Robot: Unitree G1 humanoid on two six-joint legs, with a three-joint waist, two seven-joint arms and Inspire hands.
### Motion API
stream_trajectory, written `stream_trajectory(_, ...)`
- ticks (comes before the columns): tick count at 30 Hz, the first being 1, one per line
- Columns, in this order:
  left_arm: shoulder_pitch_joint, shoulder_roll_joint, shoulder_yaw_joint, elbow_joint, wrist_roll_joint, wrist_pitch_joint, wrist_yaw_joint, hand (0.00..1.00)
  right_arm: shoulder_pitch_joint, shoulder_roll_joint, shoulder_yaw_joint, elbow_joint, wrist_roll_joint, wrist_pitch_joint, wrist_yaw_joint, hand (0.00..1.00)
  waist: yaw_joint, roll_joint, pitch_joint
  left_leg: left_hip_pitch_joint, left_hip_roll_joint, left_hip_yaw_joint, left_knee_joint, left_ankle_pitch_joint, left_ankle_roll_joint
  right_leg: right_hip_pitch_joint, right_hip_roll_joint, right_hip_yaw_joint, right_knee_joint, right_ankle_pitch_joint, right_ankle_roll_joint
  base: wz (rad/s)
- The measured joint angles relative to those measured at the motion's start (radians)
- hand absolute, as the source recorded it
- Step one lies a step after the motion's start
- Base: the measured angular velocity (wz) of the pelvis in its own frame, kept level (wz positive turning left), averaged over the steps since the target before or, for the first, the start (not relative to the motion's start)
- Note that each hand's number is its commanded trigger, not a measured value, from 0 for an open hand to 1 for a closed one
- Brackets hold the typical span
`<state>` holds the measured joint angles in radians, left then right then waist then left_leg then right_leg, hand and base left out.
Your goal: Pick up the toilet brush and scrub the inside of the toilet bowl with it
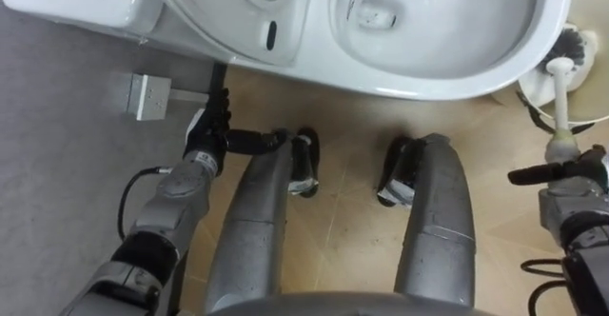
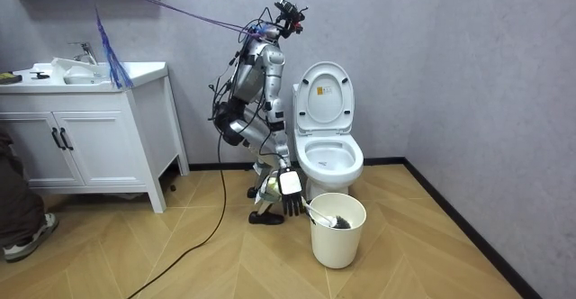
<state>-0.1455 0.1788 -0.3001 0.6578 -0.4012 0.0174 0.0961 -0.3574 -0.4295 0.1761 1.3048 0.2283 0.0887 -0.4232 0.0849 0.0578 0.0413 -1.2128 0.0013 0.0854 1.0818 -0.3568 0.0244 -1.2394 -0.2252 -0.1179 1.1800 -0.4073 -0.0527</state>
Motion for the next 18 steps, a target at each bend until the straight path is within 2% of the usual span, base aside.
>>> stream_trajectory(8,0.018,0.0,-0.001,-0.028,0.0,0.0,-0.036,0.0,0.01,0.0,-0.001,0.002,0.033,-0.008,0.078,1.0,-0.002,0.001,-0.0004,-0.001,0.001,0.001,0.018,-0.01,0.002,0.001,0.0,0.001,0.014,-0.007,0.001,-0.01)
stream_trajectory(18,0.028,0.0,-0.002,-0.032,0.004,-0.001,-0.04,0.0,0.035,0.004,-0.001,-0.003,0.2,-0.024,0.078,1.0,0.002,0.008,-0.0015,0.011,0.005,0.001,0.029,-0.02,0.001,0.013,0.007,-0.001,0.018,-0.013,0.001,-0.01)
